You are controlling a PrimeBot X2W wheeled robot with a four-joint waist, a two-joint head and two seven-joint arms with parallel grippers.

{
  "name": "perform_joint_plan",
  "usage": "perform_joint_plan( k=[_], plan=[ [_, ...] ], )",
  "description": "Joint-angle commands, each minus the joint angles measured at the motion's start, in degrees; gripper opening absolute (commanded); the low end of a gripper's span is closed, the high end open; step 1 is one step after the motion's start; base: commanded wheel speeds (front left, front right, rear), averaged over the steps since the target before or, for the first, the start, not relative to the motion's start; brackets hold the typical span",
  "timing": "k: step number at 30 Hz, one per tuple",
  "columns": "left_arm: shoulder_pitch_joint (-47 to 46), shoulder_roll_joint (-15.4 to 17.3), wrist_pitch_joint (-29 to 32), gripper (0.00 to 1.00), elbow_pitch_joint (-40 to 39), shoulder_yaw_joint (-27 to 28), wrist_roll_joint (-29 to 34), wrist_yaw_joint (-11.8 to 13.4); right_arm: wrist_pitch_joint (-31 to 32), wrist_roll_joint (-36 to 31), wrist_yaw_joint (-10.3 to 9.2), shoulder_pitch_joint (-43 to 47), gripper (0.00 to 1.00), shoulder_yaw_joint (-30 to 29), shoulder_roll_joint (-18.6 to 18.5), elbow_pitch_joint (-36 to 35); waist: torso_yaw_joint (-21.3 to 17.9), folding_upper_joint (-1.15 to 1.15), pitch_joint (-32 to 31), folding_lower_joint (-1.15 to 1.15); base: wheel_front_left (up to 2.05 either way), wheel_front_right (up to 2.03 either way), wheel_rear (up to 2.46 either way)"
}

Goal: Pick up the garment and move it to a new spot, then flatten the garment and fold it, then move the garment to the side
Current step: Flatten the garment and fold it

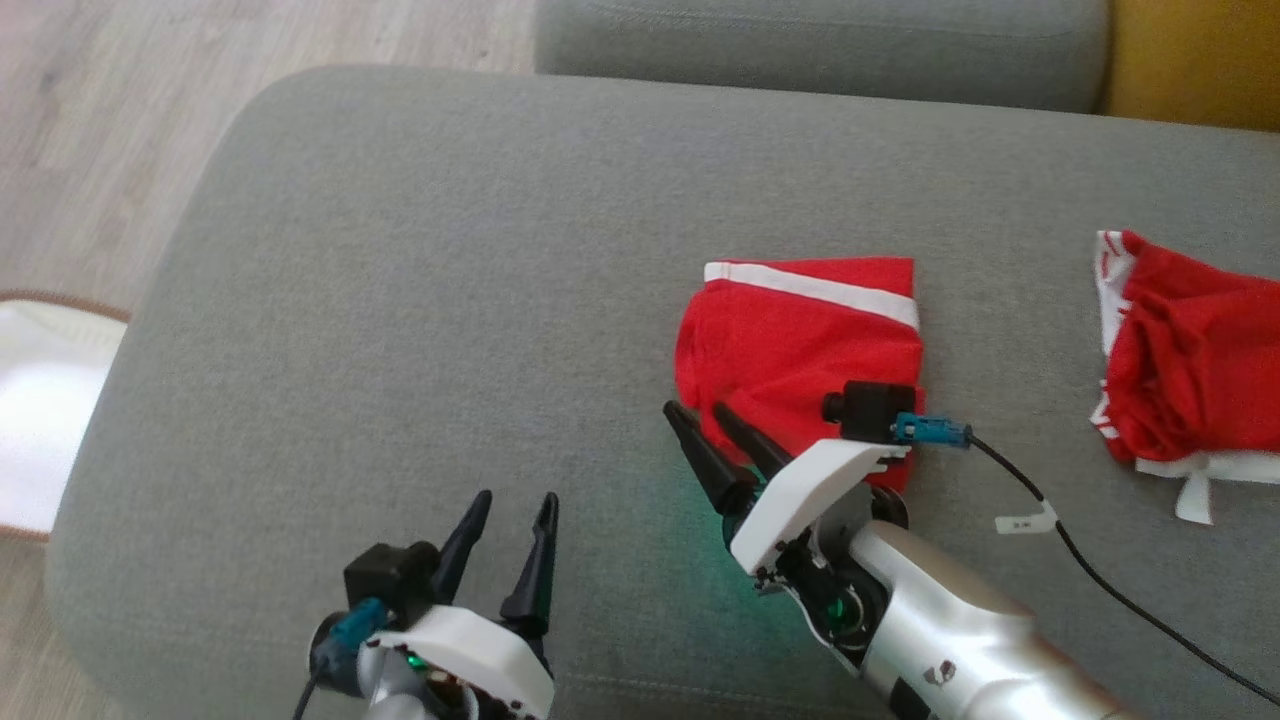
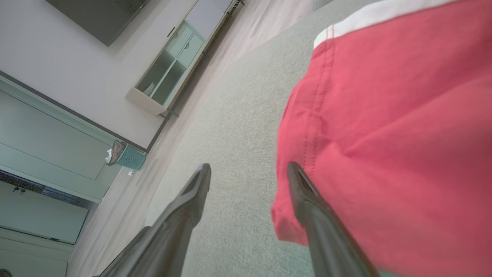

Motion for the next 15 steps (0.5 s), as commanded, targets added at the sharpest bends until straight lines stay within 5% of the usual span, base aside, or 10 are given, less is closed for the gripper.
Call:
perform_joint_plan(
  k=[1,7,15],
  plan=[
    [-1.65,0.05,-0.71,1.00,-1.49,2.27,0.13,0.09,-0.65,0.37,0.21,-2.01,1.00,0.26,0.80,-1.69,-0.90,0.00,-0.74,0.00,0.00,0.00,0.00],
    [-1.13,0.05,-0.71,1.00,-2.20,3.52,0.44,-0.04,-4.47,-0.96,0.21,-4.65,1.00,-1.55,0.80,0.02,-3.33,0.00,-2.16,0.00,0.00,0.00,0.00],
    [-0.96,0.05,-0.71,1.00,-6.07,5.22,-0.22,-0.12,-7.79,-15.02,0.21,-6.15,1.00,-10.21,-4.21,4.02,-6.66,0.00,-3.33,0.00,0.00,0.00,0.00]
  ],
)
